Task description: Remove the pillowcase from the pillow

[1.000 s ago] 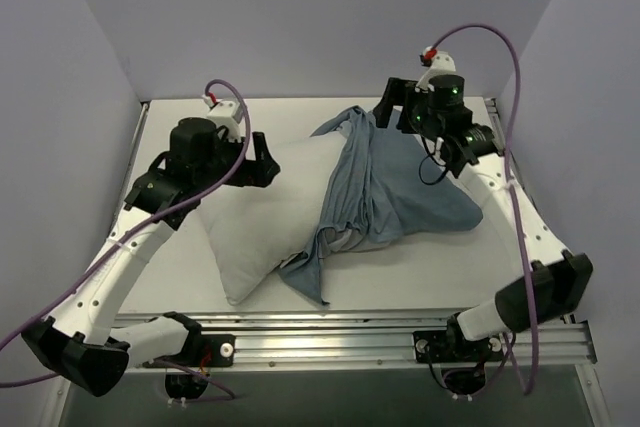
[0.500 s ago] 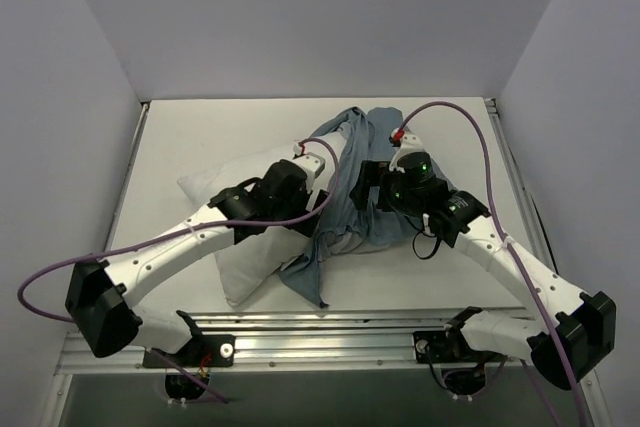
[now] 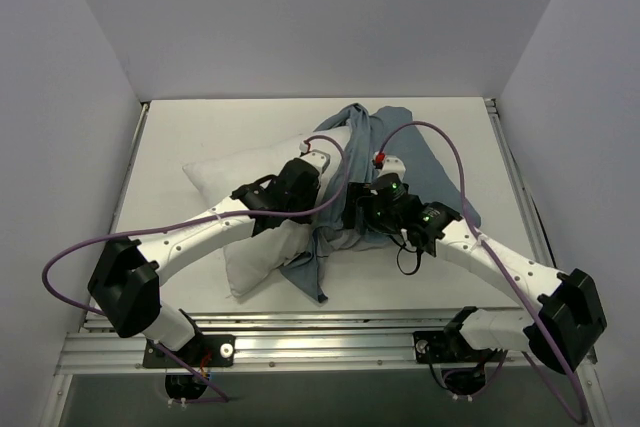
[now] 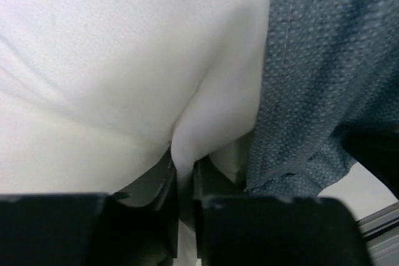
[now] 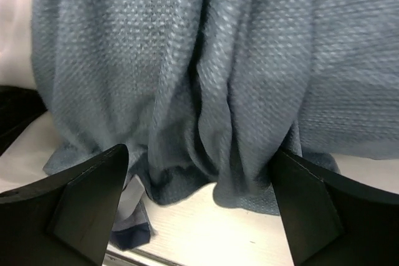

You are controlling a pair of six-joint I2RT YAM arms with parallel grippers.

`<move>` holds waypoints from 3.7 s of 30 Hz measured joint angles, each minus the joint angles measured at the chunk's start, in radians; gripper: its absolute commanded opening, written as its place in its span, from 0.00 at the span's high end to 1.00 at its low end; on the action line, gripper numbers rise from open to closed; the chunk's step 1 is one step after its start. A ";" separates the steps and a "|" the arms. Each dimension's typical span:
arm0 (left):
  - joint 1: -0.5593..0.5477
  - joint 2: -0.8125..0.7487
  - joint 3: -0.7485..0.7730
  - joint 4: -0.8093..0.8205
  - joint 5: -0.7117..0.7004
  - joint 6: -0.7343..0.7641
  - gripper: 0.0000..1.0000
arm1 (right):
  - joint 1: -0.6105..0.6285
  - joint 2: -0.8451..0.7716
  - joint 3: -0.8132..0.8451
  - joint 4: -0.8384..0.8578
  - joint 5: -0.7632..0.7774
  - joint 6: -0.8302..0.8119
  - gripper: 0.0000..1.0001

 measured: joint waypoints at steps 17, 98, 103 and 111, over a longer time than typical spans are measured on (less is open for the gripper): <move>0.389 -0.187 0.074 -0.111 0.259 0.032 0.98 | -0.349 0.201 0.213 -0.023 0.092 0.006 1.00; 0.699 -0.228 -0.203 0.139 0.312 -0.322 0.33 | -0.679 0.016 -0.181 0.079 -0.081 -0.056 0.25; 0.691 -0.288 -0.177 0.106 0.381 -0.312 0.06 | -0.685 -0.148 -0.095 -0.020 -0.087 -0.042 0.00; 0.692 -0.529 0.220 -0.167 0.257 -0.132 0.06 | -0.681 -0.282 0.390 -0.170 0.017 -0.121 0.00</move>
